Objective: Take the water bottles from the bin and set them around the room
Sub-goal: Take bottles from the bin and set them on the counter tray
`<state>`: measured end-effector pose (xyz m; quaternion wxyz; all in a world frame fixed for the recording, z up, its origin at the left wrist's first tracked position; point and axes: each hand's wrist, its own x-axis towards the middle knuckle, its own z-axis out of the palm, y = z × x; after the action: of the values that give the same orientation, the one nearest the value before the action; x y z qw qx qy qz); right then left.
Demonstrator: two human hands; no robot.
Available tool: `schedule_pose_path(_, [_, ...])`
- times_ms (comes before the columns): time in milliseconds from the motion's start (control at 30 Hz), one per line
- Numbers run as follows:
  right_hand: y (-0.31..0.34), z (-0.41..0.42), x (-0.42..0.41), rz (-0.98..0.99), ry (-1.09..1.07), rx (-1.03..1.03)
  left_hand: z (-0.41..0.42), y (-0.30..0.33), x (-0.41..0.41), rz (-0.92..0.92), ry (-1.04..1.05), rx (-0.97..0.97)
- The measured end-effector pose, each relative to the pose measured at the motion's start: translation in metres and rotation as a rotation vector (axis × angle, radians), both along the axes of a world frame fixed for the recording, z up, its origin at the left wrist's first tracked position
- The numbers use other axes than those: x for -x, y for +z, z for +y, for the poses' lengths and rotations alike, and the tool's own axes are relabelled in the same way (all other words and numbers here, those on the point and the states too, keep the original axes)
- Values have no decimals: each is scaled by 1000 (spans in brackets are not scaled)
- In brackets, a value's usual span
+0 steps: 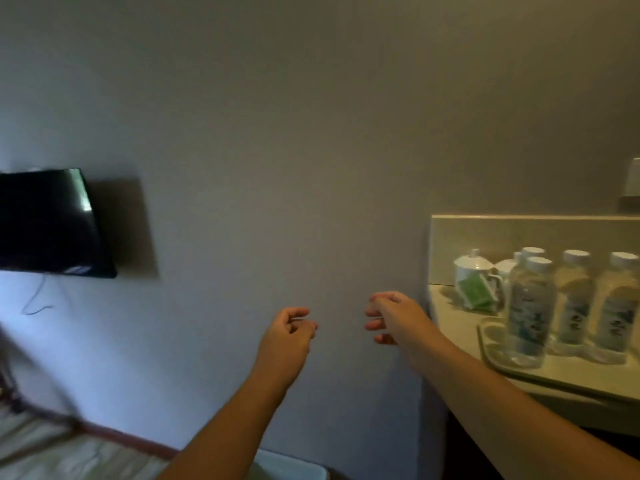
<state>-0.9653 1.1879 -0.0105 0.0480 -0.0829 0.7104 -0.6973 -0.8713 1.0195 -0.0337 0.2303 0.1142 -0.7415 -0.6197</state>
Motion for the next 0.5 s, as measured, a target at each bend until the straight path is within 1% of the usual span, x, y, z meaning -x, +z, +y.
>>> schedule_pose_path(100, [-22,-73,-13,-111,69,-39,-78,-5,-37,-3,55,-12])
schedule_pose_path(167, [-36,-121,-26,-155,68,-55,-130,-12,-63,-13,74,-30])
schedule_pose_path(300, [-66,-213,-55,-220,89,-65,-225,-34,-107,-73,124,-125])
schedule_pose_path(400, [-86,-267,-71,-254,99,-76,-279,-51,-121,-96,158,-164])
schedule_pose_path(500, [-103,-305,-79,-285,112,-104,-314,-66,-116,-129,167,-179])
